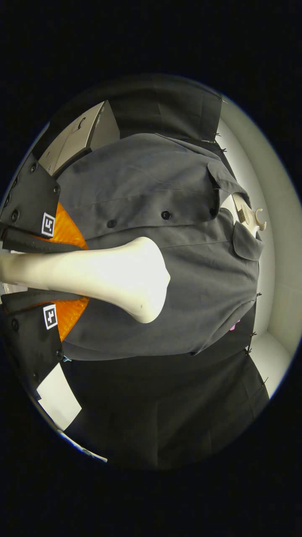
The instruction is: Iron the clothes twice with a garment steamer, once on the left side and once on the right side.
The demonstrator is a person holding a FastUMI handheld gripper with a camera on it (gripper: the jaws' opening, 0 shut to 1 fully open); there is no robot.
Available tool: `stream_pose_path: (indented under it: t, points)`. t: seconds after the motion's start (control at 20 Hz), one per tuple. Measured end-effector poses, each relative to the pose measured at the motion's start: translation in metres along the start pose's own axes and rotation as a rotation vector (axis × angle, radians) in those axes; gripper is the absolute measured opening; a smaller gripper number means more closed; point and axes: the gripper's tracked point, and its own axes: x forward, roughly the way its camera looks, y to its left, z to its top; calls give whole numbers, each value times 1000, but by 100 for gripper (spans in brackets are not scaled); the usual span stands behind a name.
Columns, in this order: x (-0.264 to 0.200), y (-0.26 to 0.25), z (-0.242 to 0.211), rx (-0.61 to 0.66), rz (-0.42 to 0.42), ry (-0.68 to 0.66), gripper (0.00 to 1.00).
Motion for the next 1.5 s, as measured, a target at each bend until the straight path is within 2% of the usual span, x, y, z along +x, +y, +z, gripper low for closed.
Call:
stream_pose_path:
  t: [1.0, 1.25, 1.5]
  points:
    - [-34, -25, -126, 84, -84, 182, 45]
    - [-44, -27, -141, 107, -107, 211, 45]
    - [-62, -16, -133, 90, -102, 191, 44]
